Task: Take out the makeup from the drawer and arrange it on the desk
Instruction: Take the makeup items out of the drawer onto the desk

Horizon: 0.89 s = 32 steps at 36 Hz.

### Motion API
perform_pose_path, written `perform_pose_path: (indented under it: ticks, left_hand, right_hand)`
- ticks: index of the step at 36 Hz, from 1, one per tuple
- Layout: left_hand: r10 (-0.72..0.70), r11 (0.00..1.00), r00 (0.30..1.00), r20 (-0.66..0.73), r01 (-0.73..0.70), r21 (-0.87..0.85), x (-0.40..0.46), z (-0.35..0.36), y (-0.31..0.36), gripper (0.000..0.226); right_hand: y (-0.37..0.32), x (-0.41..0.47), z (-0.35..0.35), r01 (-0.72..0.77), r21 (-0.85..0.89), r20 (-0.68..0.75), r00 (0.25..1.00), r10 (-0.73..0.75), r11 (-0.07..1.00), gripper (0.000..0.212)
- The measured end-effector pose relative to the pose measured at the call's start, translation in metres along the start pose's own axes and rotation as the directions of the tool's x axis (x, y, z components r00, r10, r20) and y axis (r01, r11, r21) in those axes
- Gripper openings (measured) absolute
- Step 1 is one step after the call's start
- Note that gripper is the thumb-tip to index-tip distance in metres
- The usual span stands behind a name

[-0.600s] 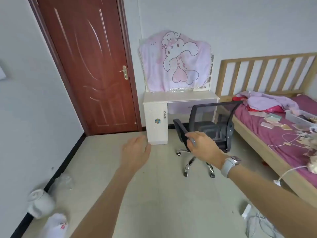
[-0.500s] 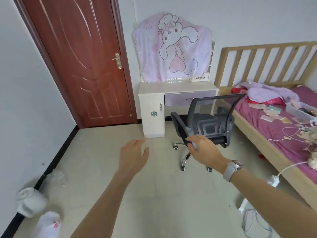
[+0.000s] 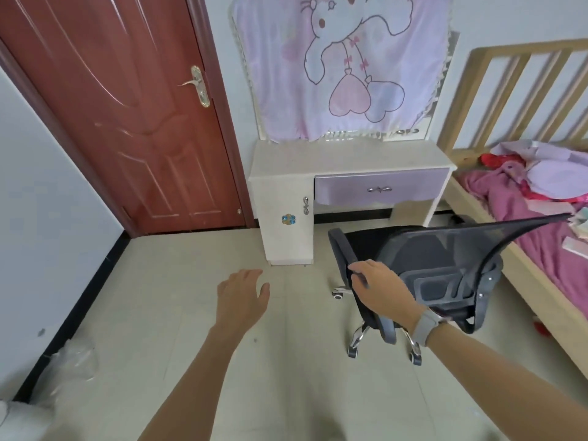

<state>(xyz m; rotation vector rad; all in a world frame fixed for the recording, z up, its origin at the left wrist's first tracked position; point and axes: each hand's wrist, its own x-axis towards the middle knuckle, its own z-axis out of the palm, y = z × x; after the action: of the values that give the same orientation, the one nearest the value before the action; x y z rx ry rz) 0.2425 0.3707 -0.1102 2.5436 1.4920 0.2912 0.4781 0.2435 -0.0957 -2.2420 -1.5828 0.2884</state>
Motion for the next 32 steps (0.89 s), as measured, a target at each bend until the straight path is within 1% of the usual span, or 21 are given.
perform_pose_path:
  ticks: [3,7,12,16,20,23,28,32]
  left_hand:
    - [-0.058,0.998,0.998,0.03,0.058,-0.017,0.044,0.011,-0.004,0.04]
    - [-0.101,0.994,0.993,0.055,0.103,-0.047,0.107,0.033,-0.013,0.04]
    - [-0.084,0.995,0.994,0.066,0.087,-0.049,0.213,0.062,-0.024,0.041]
    - [-0.057,0.994,0.992,0.113,0.066,-0.085,0.308,0.08,-0.022,0.041]
    - [0.019,0.994,0.987,0.16,-0.002,-0.106,0.404,0.087,-0.015,0.04]
    - [0.098,0.987,0.983,0.156,-0.076,-0.141,0.472,0.09,-0.003,0.038]
    - [0.204,0.97,0.96,0.19,-0.172,-0.172,0.552,0.113,0.034,0.037]
    - [0.26,0.957,0.941,0.217,-0.223,-0.184,0.59,0.149,0.065,0.038]
  right_hand:
    - [0.005,0.054,0.006,0.005,0.043,0.036,0.999,-0.007,0.999,0.034]
    - [0.016,0.127,0.018,-0.021,0.056,0.081,0.997,0.016,0.998,0.035]
    - [0.033,0.228,0.038,-0.045,0.052,0.074,0.996,0.041,0.998,0.034]
    - [0.045,0.317,0.052,-0.083,0.047,0.081,0.994,0.079,0.995,0.034]
    - [0.052,0.401,0.056,-0.181,0.072,0.079,0.981,0.176,0.981,0.036]
    - [0.066,0.447,0.054,-0.241,0.065,0.081,0.968,0.236,0.968,0.037]
    - [0.11,0.49,0.049,-0.352,0.052,0.059,0.935,0.349,0.935,0.038]
    - [0.162,0.508,0.059,-0.481,-0.017,0.013,0.876,0.481,0.876,0.037]
